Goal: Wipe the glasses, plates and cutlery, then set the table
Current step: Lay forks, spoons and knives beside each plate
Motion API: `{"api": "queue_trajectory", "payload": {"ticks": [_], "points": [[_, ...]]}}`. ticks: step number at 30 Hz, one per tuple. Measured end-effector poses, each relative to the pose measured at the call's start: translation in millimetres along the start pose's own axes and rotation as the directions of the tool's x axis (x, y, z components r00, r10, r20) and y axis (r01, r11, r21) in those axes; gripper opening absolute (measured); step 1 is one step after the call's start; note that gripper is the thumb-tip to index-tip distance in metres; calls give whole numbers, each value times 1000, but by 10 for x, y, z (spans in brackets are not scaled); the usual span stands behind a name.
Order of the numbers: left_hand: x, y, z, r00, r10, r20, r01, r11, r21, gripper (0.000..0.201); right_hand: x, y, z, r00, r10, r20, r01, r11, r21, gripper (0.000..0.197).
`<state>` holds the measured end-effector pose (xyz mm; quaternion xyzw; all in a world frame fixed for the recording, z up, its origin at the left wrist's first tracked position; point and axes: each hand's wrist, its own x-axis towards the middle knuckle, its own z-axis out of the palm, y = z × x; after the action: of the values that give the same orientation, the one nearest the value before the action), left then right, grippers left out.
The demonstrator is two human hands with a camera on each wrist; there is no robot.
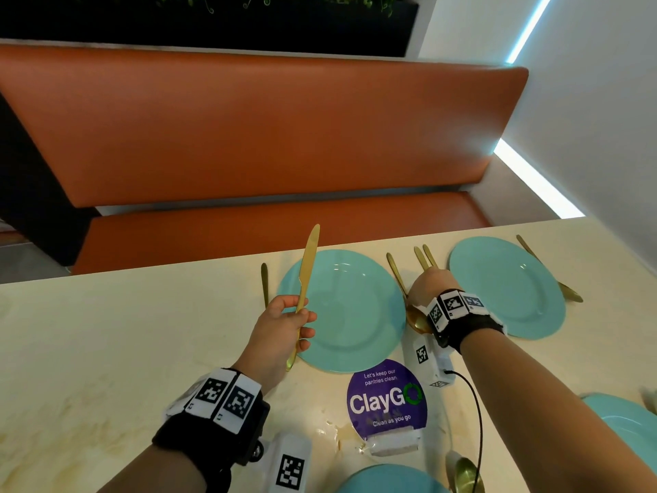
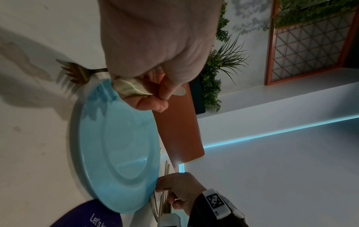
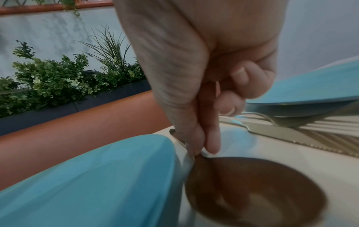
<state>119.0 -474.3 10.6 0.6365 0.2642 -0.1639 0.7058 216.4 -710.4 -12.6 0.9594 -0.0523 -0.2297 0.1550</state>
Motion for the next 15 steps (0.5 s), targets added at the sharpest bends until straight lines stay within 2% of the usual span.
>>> {"api": "queue_trajectory", "payload": {"ticks": [7, 15], "points": [[-15, -37, 14, 1000, -6, -3, 6, 1000, -10, 11, 29, -1, 0, 1000, -17, -11, 17, 1000, -21, 27], [-44, -61, -4, 1000, -15, -22, 14, 1000, -10, 13, 30, 3, 10, 999, 44, -6, -43, 992, 122, 23]]}}
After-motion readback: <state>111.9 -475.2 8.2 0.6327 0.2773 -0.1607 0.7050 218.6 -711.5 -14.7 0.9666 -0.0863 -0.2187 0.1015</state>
